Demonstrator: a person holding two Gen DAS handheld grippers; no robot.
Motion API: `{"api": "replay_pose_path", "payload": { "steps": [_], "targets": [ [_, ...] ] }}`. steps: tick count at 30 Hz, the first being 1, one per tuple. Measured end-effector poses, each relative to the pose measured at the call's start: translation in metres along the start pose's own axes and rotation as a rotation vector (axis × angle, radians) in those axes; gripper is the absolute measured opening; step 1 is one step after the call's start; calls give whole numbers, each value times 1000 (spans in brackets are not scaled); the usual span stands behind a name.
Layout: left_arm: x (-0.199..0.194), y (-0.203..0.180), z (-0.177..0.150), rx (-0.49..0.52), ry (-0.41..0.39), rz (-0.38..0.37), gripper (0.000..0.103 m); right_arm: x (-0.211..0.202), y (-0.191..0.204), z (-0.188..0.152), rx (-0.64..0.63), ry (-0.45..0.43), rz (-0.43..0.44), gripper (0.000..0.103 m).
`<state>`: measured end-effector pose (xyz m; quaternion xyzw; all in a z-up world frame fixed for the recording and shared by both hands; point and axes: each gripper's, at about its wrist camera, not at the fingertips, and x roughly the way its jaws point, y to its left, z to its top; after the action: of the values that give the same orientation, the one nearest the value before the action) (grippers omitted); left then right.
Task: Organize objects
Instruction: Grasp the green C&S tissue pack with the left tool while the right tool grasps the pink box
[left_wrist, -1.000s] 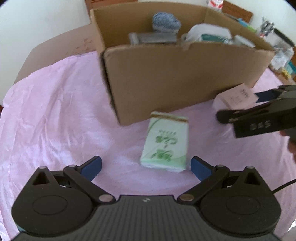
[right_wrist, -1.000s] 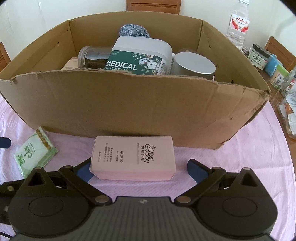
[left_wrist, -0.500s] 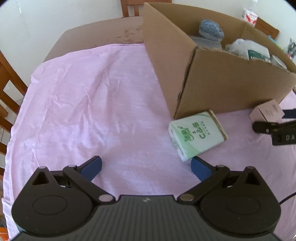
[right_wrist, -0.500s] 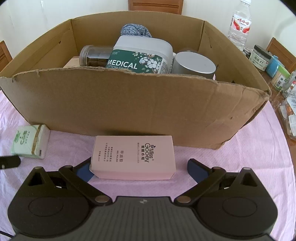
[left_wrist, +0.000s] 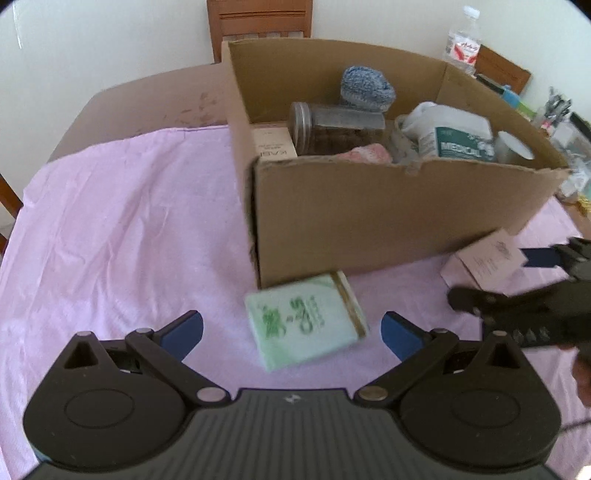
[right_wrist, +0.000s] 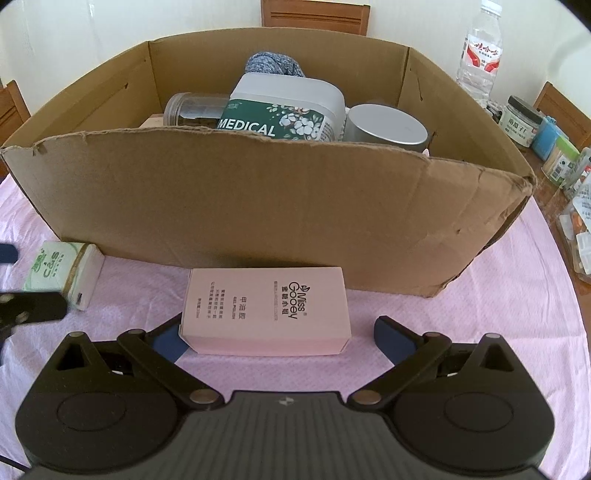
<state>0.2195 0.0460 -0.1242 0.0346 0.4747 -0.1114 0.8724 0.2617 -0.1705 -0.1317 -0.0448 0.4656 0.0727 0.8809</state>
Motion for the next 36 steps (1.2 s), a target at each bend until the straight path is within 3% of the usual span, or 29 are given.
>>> {"api": "replay_pose_path", "payload": {
  "steps": [7, 14, 21, 27, 34, 36],
  "targets": [
    [7, 6, -10, 5, 29, 54, 102, -11, -4, -19, -18, -11, 13, 103],
    [0, 20, -23, 15, 2, 51, 102, -11, -6, -20, -23, -21, 16, 103],
    [7, 1, -12, 65, -21, 26, 100, -6, -1, -10, -33, -3, 23, 103],
    [6, -6, -10, 81, -23, -10, 89, -5, 0, -6, -56, 11, 38, 103],
    [5, -5, -8, 73, -22, 2, 82, -9, 2, -3, -76, 9, 55, 86],
    [5, -5, -6, 68, -22, 4, 77, -10, 1, -2, -73, 22, 50, 86]
  ]
}}
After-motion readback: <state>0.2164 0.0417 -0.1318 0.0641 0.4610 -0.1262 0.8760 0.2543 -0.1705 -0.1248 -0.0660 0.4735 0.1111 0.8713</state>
